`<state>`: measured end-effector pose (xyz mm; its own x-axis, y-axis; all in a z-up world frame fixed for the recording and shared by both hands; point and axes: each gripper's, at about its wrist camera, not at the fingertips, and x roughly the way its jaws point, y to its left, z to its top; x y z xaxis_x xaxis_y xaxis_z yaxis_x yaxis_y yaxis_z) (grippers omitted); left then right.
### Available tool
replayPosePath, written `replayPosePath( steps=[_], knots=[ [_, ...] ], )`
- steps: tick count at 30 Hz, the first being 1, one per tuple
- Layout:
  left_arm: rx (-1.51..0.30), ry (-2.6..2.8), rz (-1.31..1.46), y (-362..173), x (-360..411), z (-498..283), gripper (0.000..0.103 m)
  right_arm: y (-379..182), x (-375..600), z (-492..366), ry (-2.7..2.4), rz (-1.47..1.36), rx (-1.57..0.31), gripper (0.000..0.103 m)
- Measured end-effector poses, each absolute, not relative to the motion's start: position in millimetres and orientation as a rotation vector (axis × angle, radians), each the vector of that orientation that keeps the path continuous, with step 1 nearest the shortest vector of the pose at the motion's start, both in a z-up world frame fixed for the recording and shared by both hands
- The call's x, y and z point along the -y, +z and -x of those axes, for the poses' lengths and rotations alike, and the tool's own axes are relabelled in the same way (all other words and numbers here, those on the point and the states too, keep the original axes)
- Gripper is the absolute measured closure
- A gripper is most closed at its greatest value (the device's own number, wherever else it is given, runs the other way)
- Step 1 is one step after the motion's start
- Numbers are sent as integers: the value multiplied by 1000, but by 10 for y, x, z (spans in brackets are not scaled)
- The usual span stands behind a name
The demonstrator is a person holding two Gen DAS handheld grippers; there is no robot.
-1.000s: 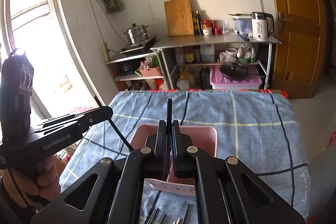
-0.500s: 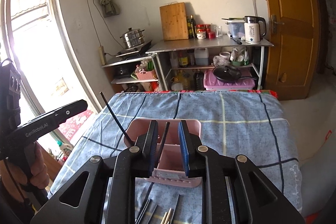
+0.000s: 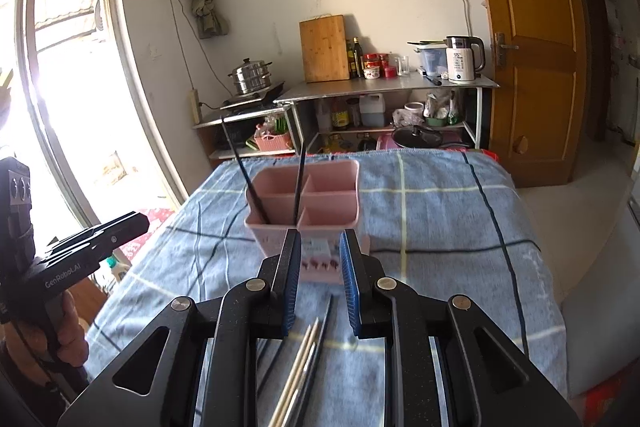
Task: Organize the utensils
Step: 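Lower the chopsticks into the basket and open both tools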
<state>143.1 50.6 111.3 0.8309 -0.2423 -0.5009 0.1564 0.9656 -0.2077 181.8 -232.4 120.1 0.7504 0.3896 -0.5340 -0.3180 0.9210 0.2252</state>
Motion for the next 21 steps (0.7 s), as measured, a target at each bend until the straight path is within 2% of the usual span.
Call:
replayPosePath(
  steps=[9,21],
  knots=[
    [-617,-219,136,640,-430,-964,78,728,2376,-1349,389,-123,-694,82],
    [-714,-237,123,216,-297,-985,78,389,2273,-1270,391,-105,-772,82]
  ],
)
